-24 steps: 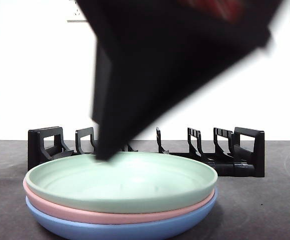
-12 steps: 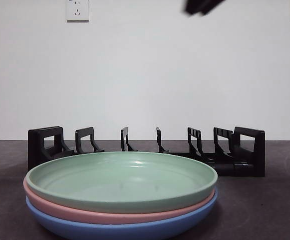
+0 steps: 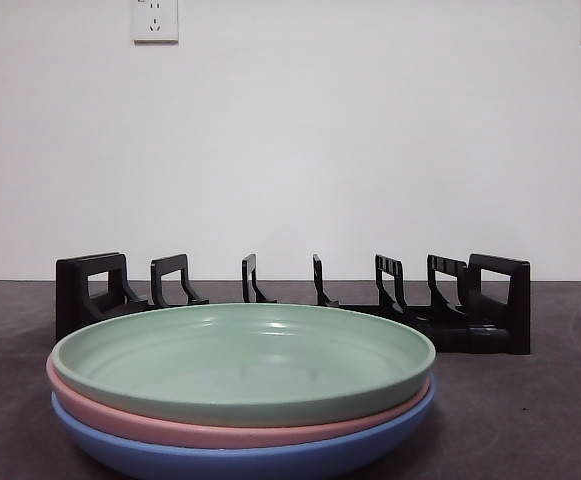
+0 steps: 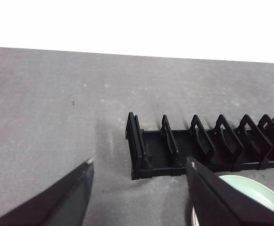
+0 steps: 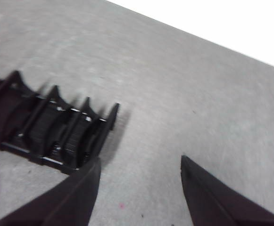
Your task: Place the plate
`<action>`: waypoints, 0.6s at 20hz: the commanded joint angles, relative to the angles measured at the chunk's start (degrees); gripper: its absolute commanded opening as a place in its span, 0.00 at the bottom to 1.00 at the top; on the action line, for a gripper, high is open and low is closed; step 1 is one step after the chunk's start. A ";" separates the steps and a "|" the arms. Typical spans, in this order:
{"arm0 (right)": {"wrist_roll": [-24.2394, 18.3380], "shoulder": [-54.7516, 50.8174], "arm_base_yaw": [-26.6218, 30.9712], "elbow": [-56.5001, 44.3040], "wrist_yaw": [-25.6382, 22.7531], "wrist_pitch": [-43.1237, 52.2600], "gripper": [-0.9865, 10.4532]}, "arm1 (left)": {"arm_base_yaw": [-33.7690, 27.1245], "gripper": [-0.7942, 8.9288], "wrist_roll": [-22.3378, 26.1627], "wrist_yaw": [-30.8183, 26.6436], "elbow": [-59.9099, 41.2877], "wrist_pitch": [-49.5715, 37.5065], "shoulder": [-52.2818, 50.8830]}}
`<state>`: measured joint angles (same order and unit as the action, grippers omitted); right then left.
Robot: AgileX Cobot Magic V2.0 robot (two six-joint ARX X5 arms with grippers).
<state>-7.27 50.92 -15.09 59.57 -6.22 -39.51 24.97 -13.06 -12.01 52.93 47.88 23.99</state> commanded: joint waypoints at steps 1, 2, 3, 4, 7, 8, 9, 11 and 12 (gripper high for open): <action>1.70 0.28 -0.02 0.42 0.26 0.31 0.15 | 0.13 0.31 0.52 -0.20 0.96 -0.52 0.31; 1.68 0.31 -0.09 0.42 0.26 0.48 0.10 | 0.15 0.08 0.63 -0.15 0.96 -0.37 0.31; 1.75 0.31 -0.09 0.42 0.22 0.81 0.11 | 0.15 0.11 0.66 -0.15 0.96 -0.37 0.31; 1.77 0.35 -0.09 0.42 0.31 1.38 0.11 | 0.15 0.09 1.03 -0.17 0.96 -0.72 0.31; 1.92 0.11 -0.15 0.42 3.04 0.55 0.11 | 0.17 0.09 1.49 -0.17 0.96 -0.46 0.28; 1.92 -0.11 -0.13 0.42 3.17 0.28 0.11 | 0.15 0.09 1.49 -0.17 0.96 -0.11 0.11; 1.92 -0.11 -0.15 0.42 3.19 0.44 0.11 | 0.15 0.09 1.49 -0.17 0.96 0.09 -0.04; 1.92 -0.15 -0.15 0.44 3.21 0.55 0.11 | 0.15 0.09 1.49 -0.17 0.96 0.13 -0.07; 1.92 -0.15 -0.13 0.44 3.19 0.50 0.11 | 0.15 0.09 1.49 -0.17 0.96 0.13 -0.07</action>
<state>-6.09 50.61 -14.98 59.57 -3.14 -39.57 24.97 -12.60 -12.01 52.93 48.38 23.92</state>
